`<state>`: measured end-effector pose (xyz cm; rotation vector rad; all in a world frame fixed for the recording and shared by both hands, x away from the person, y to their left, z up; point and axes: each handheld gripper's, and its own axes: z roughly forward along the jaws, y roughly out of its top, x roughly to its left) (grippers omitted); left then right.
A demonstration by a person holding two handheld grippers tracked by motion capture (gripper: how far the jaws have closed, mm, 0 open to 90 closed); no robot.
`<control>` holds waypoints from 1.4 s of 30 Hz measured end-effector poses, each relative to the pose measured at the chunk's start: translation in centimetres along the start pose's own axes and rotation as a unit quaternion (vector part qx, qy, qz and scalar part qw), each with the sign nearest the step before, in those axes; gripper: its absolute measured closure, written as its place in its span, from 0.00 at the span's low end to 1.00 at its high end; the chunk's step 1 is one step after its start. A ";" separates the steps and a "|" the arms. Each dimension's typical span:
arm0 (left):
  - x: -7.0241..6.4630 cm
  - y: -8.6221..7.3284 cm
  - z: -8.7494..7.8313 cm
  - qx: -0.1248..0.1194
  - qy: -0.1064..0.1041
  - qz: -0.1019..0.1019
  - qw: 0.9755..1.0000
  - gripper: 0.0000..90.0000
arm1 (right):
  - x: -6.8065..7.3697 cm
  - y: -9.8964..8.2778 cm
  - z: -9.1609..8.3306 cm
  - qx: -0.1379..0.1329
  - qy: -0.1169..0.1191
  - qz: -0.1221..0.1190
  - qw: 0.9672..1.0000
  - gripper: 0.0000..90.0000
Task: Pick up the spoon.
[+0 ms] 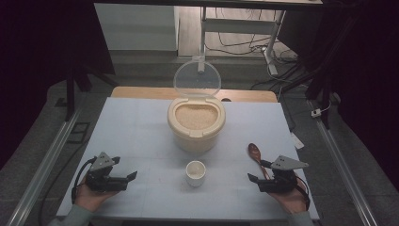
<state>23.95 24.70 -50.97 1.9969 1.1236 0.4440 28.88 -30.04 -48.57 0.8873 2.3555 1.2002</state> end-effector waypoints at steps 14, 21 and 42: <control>0.1 -0.1 0.0 0.002 -0.001 -0.001 1.000 0.13 | 0.3 2.4 -1.3 0.020 -0.027 0.014 0.999 0.33; -0.1 -0.2 -0.1 0.004 0.001 -0.001 1.000 0.13 | 0.4 3.9 -1.4 0.062 -0.049 0.031 0.996 0.34; -0.1 -0.1 0.2 0.007 -0.003 0.002 1.000 0.13 | -3.0 3.6 1.1 0.255 -0.105 0.112 0.955 0.45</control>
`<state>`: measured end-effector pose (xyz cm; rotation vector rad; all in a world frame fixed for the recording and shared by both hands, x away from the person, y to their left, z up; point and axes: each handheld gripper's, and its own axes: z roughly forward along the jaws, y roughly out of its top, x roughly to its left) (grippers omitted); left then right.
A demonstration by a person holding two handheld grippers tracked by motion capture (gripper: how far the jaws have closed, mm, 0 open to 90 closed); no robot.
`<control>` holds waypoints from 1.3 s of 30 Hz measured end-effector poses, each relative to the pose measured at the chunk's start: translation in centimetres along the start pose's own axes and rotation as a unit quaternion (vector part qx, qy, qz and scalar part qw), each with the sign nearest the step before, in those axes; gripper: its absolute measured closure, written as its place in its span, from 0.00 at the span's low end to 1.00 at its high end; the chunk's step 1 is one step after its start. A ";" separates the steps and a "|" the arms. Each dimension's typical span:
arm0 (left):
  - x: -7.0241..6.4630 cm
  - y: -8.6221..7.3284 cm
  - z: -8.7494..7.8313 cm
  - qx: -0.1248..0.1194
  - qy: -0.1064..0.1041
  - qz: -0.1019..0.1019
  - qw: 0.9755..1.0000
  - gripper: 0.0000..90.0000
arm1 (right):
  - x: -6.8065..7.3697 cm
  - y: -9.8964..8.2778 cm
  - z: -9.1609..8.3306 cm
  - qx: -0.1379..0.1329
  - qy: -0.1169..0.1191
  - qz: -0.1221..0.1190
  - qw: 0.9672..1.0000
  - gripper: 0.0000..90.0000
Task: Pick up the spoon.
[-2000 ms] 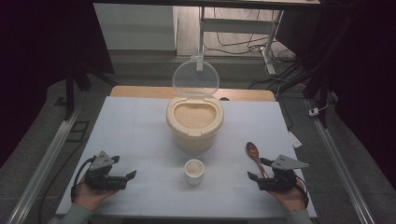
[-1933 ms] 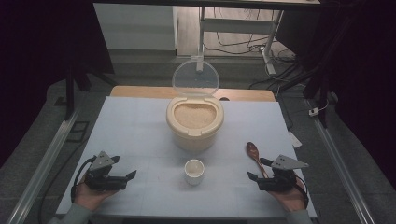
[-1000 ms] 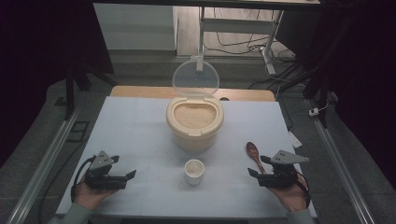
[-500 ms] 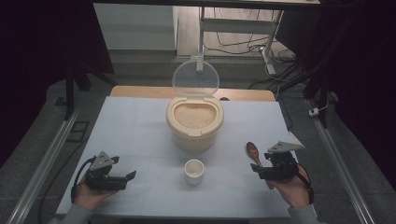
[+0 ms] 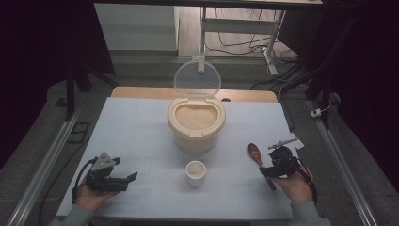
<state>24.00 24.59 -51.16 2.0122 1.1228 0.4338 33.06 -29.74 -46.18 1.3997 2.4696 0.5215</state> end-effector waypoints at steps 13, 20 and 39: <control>-0.1 -0.2 0.1 0.006 0.001 0.004 1.000 0.13 | -0.3 -0.4 2.2 0.045 0.007 -0.003 0.999 0.58; 0.0 -0.2 0.1 0.006 0.001 0.005 1.000 0.13 | -0.2 -0.4 2.9 0.051 0.002 -0.006 0.999 0.67; 0.0 -0.3 0.0 0.007 0.005 0.005 1.000 0.13 | -0.2 -0.2 2.8 0.041 0.015 -0.017 0.999 0.89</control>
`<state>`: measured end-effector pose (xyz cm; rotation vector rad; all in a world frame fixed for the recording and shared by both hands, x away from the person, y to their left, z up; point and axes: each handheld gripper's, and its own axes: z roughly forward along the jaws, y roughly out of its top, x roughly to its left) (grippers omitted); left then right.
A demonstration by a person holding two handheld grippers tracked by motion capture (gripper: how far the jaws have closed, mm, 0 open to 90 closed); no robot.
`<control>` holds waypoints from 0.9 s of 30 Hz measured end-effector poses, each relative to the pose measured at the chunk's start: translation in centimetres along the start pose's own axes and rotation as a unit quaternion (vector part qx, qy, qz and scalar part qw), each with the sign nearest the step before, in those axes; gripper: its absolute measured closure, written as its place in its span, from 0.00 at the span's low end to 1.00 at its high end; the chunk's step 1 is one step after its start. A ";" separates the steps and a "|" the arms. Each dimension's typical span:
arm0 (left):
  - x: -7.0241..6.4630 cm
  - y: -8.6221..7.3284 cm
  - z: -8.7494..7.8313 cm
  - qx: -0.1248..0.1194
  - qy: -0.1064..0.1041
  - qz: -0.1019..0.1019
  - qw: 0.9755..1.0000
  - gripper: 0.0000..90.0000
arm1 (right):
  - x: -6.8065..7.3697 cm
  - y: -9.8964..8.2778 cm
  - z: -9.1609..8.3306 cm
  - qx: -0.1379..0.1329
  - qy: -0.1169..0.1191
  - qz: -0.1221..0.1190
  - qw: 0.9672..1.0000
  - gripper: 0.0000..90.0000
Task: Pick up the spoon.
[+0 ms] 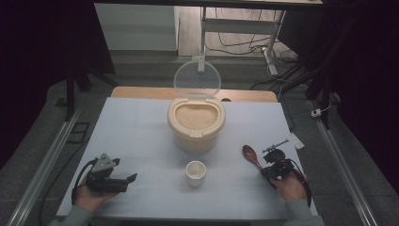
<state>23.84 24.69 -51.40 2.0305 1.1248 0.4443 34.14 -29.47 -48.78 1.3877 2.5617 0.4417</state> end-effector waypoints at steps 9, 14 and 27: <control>0.0 0.0 0.0 0.002 0.001 0.001 1.000 0.13 | -0.2 -0.2 -2.8 -0.063 0.035 -0.017 0.997 0.89; 0.0 0.0 0.1 0.003 0.000 0.000 1.000 0.13 | 0.2 0.0 -4.2 -0.093 0.061 -0.034 0.993 0.89; 0.0 0.0 0.2 0.006 0.000 0.000 1.000 0.14 | 2.6 0.9 -5.7 -0.138 0.134 -0.095 0.977 0.89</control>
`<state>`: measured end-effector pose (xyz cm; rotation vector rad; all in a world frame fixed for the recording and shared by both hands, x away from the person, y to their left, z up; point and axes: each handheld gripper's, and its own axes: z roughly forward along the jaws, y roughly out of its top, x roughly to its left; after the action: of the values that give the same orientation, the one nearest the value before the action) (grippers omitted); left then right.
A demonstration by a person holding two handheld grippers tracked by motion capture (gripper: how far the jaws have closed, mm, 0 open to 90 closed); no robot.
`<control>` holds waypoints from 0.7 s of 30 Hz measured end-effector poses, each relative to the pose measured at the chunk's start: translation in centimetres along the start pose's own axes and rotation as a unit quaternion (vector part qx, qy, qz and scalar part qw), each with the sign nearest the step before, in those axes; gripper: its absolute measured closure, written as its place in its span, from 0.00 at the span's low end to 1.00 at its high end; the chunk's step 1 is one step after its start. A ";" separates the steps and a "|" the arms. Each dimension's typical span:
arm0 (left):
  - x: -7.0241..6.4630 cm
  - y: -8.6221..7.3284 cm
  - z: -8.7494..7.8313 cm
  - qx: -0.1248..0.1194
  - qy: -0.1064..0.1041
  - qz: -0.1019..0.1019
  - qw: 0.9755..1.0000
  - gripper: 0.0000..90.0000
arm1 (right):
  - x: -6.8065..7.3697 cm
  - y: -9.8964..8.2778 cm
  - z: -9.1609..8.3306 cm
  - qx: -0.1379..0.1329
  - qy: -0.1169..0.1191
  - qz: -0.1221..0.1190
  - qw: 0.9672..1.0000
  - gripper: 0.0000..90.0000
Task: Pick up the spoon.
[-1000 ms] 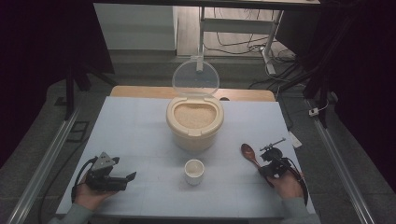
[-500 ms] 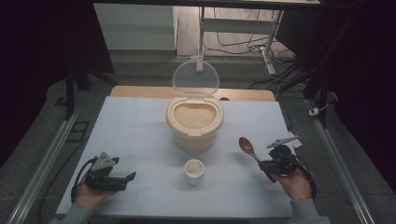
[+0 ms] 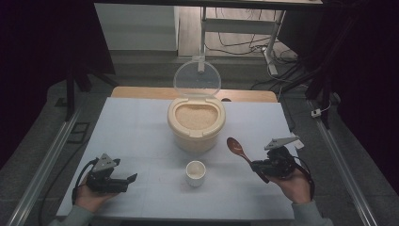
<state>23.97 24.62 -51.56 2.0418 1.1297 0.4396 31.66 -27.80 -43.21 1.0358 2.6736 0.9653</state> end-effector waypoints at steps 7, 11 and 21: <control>0.0 0.0 0.0 0.001 -0.001 0.001 1.000 0.14 | 0.9 0.5 0.3 -0.006 0.018 -0.019 1.000 0.89; -0.1 0.1 0.0 0.002 -0.002 0.001 1.000 0.14 | 1.6 1.2 0.8 -0.007 0.029 -0.038 0.999 0.89; -0.2 0.3 0.2 0.003 -0.004 0.002 1.000 0.14 | 3.6 3.4 1.8 -0.005 0.057 -0.082 0.995 0.89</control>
<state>24.10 24.24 -51.46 2.0493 1.1241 0.4285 31.41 -22.62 -42.16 0.7661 2.7884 1.0333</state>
